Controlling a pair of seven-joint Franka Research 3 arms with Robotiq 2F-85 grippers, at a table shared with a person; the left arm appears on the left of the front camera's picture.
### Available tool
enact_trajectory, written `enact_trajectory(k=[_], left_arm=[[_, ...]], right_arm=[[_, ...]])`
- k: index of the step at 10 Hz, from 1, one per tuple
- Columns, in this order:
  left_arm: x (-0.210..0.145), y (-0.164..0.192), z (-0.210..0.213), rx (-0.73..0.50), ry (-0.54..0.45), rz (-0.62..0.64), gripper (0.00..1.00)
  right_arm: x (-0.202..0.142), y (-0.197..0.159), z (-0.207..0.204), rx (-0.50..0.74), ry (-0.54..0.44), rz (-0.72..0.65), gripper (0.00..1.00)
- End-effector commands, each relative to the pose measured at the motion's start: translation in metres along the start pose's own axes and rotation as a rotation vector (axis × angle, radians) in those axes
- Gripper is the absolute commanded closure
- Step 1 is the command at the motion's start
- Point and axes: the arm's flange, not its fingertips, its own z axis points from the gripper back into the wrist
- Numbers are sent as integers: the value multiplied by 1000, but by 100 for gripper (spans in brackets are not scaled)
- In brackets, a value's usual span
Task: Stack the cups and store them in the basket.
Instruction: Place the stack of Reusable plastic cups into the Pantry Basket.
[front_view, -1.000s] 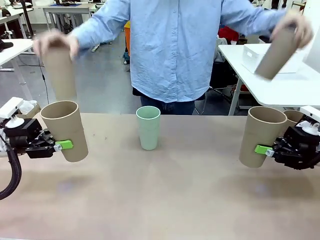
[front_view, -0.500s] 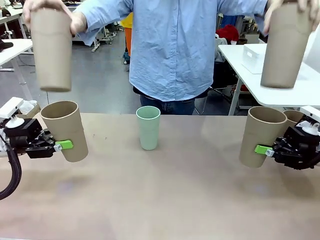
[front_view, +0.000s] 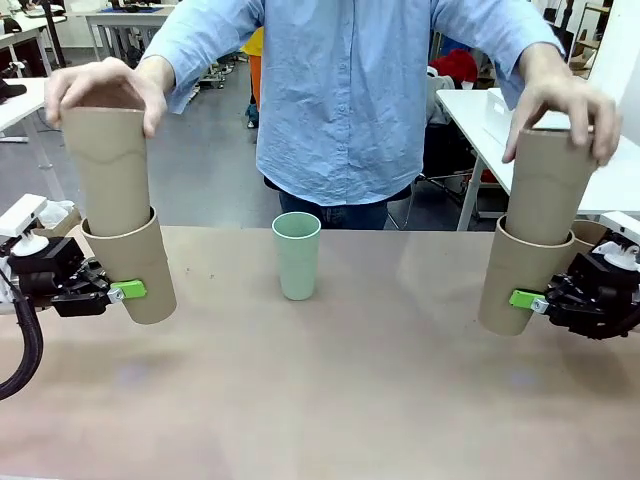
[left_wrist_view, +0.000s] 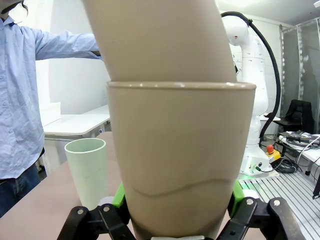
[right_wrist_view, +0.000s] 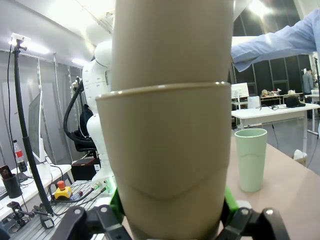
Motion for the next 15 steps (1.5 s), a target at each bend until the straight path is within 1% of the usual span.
enact_trajectory(k=[1,15], left_arm=[[2,-1,1,2,-4,-3,14],[2,-1,1,2,-4,-3,14]], right_arm=[[2,0,-2,3,3,4,14],[2,0,-2,3,3,4,14]])
